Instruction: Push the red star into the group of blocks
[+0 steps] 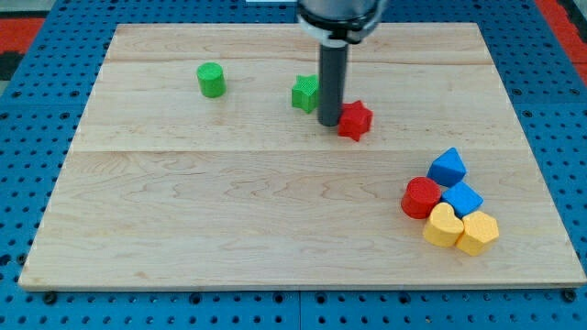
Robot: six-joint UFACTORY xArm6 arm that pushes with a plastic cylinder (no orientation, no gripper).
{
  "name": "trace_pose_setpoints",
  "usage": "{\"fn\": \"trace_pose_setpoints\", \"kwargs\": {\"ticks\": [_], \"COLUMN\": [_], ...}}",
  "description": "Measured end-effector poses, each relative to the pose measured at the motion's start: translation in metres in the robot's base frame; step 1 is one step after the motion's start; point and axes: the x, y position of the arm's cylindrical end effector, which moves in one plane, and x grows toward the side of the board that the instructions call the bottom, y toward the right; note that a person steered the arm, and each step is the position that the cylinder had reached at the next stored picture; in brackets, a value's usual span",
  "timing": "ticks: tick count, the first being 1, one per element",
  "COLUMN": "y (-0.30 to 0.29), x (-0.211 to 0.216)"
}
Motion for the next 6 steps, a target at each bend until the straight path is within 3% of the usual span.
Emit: {"fn": "trace_pose_setpoints", "kwargs": {"ticks": [1, 3, 4, 5, 6], "y": [0.011, 0.087, 0.088, 0.129, 0.118], "x": [-0.008, 0.033, -0.012, 0.021, 0.1]}}
